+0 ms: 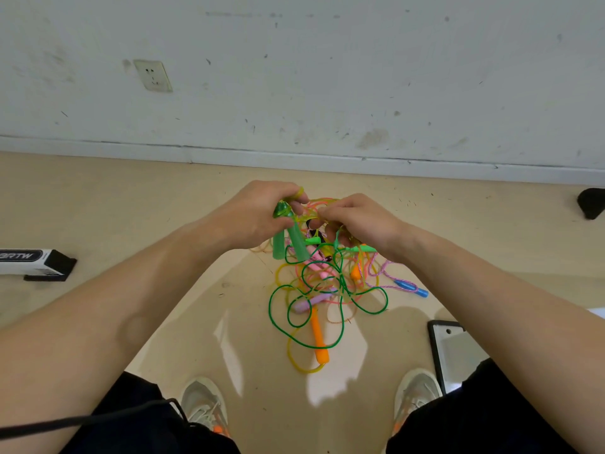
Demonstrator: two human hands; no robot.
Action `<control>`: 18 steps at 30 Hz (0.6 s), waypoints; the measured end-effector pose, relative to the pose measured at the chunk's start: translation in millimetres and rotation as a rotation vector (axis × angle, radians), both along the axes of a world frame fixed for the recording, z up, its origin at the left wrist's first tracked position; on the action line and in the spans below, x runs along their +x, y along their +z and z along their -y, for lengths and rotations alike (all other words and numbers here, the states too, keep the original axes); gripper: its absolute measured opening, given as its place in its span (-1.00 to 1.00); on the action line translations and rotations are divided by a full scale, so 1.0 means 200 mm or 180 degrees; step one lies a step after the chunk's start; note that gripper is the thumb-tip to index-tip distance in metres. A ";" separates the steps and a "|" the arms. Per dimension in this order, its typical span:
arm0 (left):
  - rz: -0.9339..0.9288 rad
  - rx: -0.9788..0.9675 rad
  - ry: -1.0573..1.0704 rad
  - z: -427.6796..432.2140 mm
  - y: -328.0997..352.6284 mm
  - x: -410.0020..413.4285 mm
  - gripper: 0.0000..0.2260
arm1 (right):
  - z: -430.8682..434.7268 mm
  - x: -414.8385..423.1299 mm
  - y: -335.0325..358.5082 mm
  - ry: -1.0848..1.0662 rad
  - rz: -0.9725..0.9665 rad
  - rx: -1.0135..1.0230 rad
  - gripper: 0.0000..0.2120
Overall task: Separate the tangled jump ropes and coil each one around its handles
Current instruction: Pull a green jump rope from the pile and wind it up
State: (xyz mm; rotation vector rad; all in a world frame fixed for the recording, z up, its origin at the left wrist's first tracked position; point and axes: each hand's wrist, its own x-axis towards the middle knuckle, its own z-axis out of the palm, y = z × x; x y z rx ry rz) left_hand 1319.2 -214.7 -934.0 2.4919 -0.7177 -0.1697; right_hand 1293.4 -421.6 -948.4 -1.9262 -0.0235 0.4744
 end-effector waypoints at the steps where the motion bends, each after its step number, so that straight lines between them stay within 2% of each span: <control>1: 0.0047 -0.0021 0.0069 0.00 0.00 0.00 -0.68 | -0.01 0.00 0.00 0.0023 0.0052 0.0028 -0.71; 10: 0.0103 -0.0228 0.0427 0.04 -0.02 -0.02 -0.71 | -0.07 -0.06 0.00 0.0137 -0.0009 0.0445 -0.74; 14: 0.0053 -0.0980 0.1136 0.06 -0.05 -0.03 -0.73 | -0.13 -0.12 -0.03 0.0237 0.0110 0.0474 -0.76; 18: -0.0562 -0.2126 0.1810 0.12 -0.06 -0.06 -0.76 | -0.18 -0.14 -0.05 0.0373 0.1024 -0.0439 -0.72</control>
